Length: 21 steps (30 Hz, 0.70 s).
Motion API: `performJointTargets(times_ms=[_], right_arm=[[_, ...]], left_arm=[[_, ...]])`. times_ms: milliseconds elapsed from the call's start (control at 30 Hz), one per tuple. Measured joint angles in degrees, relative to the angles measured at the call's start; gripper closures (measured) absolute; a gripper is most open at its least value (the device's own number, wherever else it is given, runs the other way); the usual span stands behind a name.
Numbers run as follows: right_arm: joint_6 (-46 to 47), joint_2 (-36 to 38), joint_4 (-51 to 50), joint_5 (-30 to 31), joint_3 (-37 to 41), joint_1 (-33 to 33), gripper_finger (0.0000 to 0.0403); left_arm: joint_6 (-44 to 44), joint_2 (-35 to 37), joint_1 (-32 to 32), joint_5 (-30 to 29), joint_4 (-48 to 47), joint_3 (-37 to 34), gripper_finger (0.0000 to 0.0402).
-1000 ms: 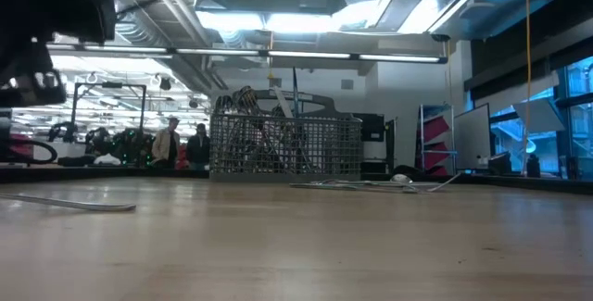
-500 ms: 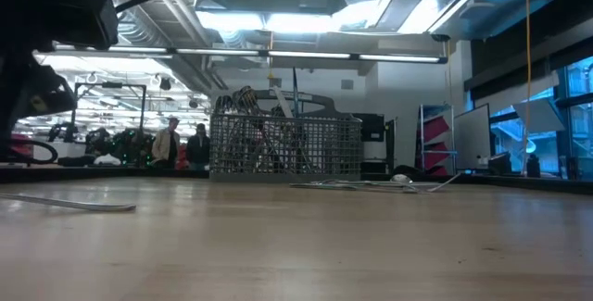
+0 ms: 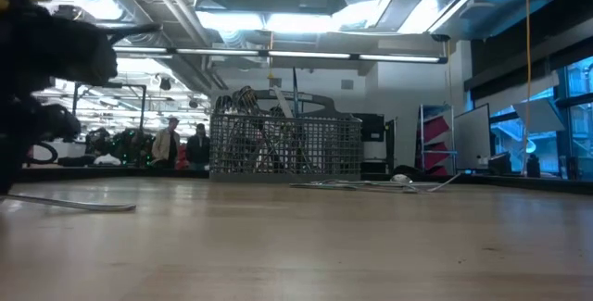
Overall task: Sort silverware
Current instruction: Put the silver fork into the silverware rack
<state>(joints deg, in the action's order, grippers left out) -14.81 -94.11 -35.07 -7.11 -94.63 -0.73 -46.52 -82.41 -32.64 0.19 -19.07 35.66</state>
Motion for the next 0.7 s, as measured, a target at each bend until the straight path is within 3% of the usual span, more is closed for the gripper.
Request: performJointTargets(times_ms=[300, 533, 700], right_arm=[[0.0, 0.0, -1.2, 0.0, 0.0, 0.0, 0.0377], [0.0, 0.0, -2.5, 0.0, 0.0, 0.0, 0.0377], [0.0, 0.1, -2.4, 0.1, 0.0, 0.0, 0.0377]], left_arm=[[0.0, -2.6, 0.0, -0.5, -2.3, 0.2, 0.0291], [-0.8, -2.7, 0.1, -1.0, -2.3, 0.1, 0.0387], [-3.0, -2.2, 1.1, -0.3, -2.0, 0.0, 0.0384]])
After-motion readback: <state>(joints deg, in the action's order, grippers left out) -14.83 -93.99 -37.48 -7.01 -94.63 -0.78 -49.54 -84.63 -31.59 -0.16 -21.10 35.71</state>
